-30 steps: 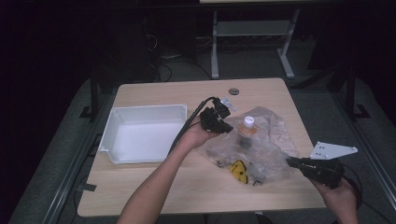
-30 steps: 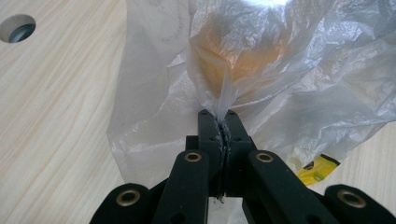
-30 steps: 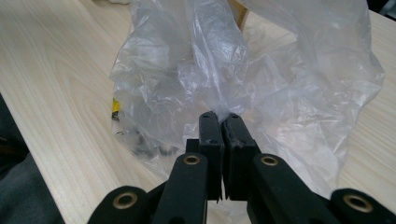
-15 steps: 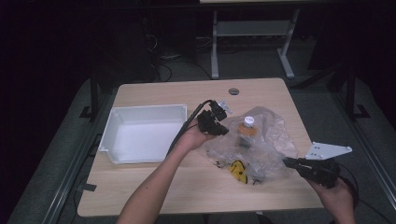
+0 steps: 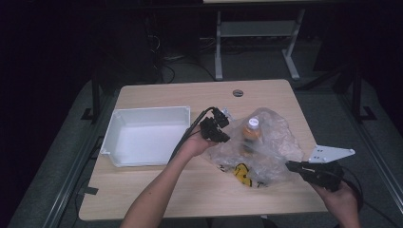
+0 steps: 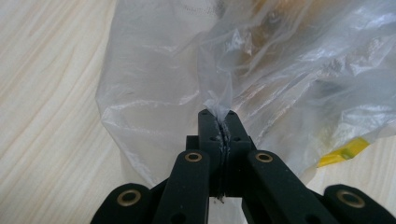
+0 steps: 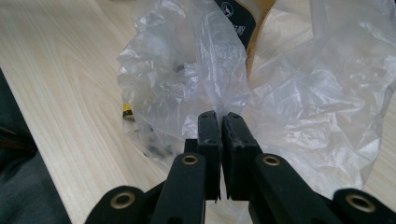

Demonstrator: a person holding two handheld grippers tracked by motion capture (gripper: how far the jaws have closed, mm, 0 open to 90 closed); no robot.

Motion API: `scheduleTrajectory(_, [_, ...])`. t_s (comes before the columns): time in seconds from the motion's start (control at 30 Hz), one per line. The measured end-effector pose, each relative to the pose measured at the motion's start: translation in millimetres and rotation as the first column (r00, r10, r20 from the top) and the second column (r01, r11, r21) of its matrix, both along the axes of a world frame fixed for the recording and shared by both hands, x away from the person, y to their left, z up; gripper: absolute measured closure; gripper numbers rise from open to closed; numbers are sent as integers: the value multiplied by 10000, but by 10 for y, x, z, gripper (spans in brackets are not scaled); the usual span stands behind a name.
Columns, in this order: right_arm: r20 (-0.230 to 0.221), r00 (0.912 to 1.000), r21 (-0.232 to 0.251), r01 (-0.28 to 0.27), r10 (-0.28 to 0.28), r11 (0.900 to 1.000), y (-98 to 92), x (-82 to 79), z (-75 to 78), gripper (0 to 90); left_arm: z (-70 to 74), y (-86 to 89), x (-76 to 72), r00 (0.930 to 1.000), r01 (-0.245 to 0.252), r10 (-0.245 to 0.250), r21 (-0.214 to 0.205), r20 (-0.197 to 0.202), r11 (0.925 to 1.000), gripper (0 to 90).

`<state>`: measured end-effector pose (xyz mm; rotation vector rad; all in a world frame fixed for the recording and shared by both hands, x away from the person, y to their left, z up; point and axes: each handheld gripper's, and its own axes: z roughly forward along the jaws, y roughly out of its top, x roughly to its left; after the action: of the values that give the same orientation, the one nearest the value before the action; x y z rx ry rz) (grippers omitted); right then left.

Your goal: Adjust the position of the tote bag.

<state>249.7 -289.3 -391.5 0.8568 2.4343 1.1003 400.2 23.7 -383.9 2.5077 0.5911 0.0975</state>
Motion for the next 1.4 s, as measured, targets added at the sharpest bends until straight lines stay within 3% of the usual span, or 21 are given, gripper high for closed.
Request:
scheduleTrajectory(0.83, [-22, 9998, -72, -196, 195, 9998, 31, -17, 9, 882, -334, 35, -3, 9988, -280, 296, 391, -403, 9988, 893])
scheduleTrajectory(1.1, [-80, 9997, -53, -220, 220, 9997, 37, -20, 8, 882, -449, 19, -1, 9968, -229, 294, 881, -740, 9958, 894])
scheduleTrajectory(1.2, [-36, 9997, -100, -238, 238, 9997, 29, -18, 6, 881, -447, -11, -21, 9964, -238, 317, 1002, -784, 9947, 893])
scheduleTrajectory(1.33, [-63, 9998, 16, -169, 169, 9999, 12, -24, 15, 877, -375, -20, -52, 9978, -213, 266, 863, -604, 9960, 886])
scheduleTrajectory(1.4, [-53, 9999, 68, -141, 141, 9999, 3, -31, 21, 874, -324, 7, -54, 9979, -266, 306, 692, -574, 9972, 841])
